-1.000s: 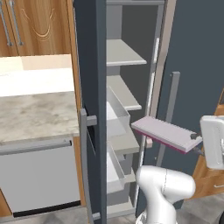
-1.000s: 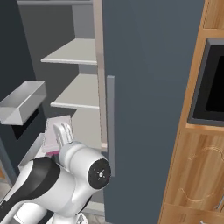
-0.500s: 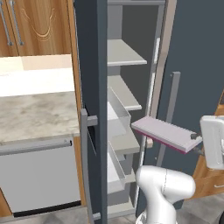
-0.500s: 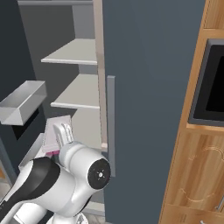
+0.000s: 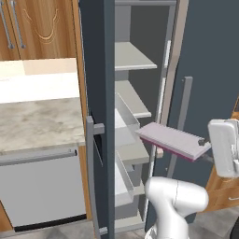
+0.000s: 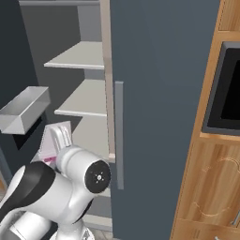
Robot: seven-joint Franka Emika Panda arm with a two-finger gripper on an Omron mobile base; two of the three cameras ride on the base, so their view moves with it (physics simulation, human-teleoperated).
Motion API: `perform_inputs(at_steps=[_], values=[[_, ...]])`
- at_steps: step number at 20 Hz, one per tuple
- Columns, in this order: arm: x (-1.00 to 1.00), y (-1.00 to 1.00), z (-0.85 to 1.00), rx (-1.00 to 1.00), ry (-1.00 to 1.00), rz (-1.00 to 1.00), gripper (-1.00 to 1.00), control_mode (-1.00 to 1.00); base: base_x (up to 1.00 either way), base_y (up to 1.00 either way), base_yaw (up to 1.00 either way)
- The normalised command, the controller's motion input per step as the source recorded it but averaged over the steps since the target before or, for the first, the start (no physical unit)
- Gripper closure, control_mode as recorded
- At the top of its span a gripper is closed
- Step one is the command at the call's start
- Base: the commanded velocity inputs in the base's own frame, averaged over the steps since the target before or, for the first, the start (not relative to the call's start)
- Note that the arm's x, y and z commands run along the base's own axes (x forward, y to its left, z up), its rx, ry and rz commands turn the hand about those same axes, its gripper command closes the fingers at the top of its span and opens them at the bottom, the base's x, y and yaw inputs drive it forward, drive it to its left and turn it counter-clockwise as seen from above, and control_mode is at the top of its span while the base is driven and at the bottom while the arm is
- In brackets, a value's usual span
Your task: The ice cube tray has been filled with water. Take the tray and place it in the freezer to make ice. Close the freezer door after placing the tray.
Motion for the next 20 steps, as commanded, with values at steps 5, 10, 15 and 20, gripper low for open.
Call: perform_inputs(at_steps=[5, 10, 15, 20], values=[[-0.11, 0.12, 0.37, 0.00, 0.00, -0.02, 1.00, -1.00, 0.00, 0.00, 0.00], [-0.21, 0.00, 0.40, 0.02, -0.04, -0.05, 1.00, -1.00, 0.00, 0.00, 0.00], [-0.20, 0.00, 0.53, 0.06, -0.03, -0.09, 1.00, -1.00, 0.00, 0.00, 0.00], [0.00, 0.01, 0.52, 0.02, -0.06, -0.12, 1.00, -1.00, 0.00, 0.00, 0.00]])
